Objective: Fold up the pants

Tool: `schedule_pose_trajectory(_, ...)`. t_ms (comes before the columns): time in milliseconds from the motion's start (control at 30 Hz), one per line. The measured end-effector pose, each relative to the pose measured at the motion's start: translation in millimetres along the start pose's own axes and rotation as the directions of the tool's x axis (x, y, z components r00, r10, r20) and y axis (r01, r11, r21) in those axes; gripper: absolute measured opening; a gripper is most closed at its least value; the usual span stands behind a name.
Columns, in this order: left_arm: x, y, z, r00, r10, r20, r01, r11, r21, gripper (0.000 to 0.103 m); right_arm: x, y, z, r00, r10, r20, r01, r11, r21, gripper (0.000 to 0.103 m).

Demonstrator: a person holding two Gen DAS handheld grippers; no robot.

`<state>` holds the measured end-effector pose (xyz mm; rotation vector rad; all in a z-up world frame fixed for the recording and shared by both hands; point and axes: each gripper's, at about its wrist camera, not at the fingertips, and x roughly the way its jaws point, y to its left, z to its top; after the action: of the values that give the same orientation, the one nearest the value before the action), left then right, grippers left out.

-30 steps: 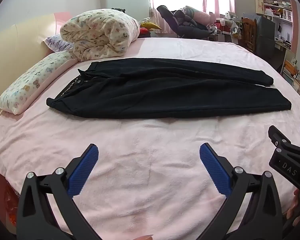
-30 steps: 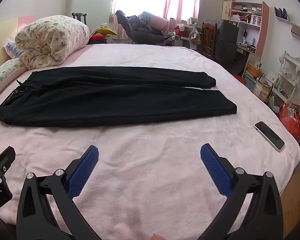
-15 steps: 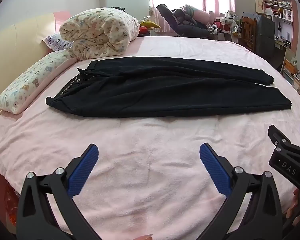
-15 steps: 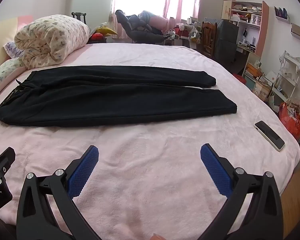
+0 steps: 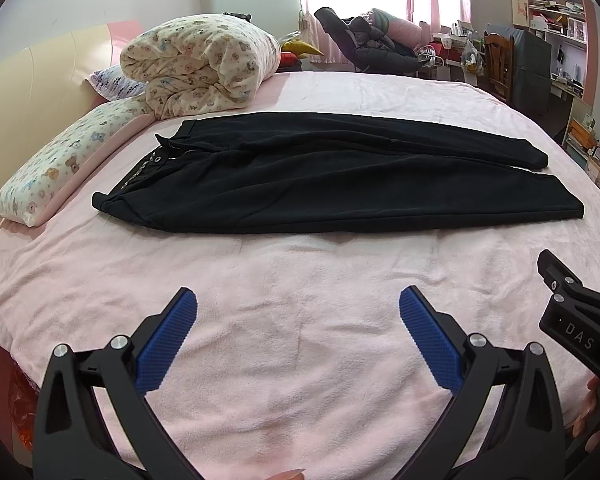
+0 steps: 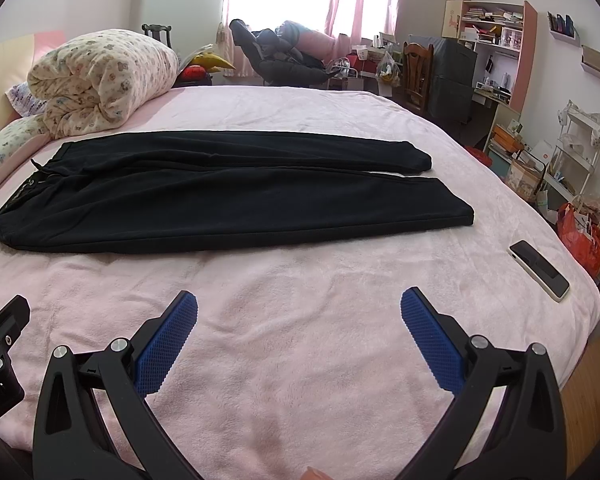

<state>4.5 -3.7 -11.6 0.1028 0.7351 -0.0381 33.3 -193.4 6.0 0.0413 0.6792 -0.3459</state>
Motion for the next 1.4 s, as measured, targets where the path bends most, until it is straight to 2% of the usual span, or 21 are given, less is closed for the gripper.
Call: schedule_pose_trajectory(1400, 0.0, 5.7, 8.6, 1.0, 0.001, -0.005, -0.001, 1.0, 0.001, 0.101, 1.3, 0.2, 1.0, 1.0, -0.001, -0.005, 0.001, 1.0, 0.003, 0.102)
